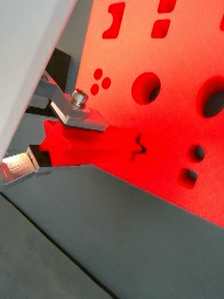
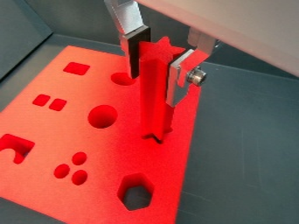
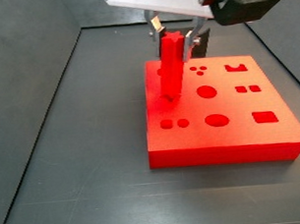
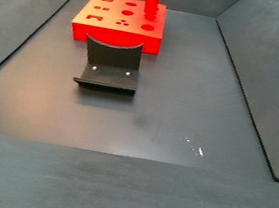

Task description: Insert the star object.

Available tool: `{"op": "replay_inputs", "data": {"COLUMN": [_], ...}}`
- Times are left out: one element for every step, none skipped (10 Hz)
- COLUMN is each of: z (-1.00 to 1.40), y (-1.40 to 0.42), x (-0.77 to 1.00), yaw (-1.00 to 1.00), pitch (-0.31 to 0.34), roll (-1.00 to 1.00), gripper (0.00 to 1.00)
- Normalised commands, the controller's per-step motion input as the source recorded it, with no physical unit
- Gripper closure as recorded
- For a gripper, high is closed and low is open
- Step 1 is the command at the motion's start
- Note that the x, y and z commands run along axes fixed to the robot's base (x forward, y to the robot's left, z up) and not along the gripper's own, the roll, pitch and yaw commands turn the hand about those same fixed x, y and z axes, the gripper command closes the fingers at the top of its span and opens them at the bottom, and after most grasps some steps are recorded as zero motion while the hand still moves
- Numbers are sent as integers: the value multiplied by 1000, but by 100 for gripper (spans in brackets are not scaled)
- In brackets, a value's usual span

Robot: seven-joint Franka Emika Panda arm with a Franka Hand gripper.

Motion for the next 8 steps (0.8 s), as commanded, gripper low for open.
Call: {"op": "replay_inputs", "data": {"z": [0,0,0,-29,-54,-74,-114,-109], "y": [0,-20,0,0,0,0,0,0], "x": [-20,11,177,151,126,100,0,-83], "yaw": [-31,0,0,0,0,0,0,-9], "pitch": [-71,-84,-74,-64,-64,-74,-100,-90], "roll": [0,0,-51,-39,-29,0,0,19], "gripper": [100,100,100,100,100,100,100,100]}}
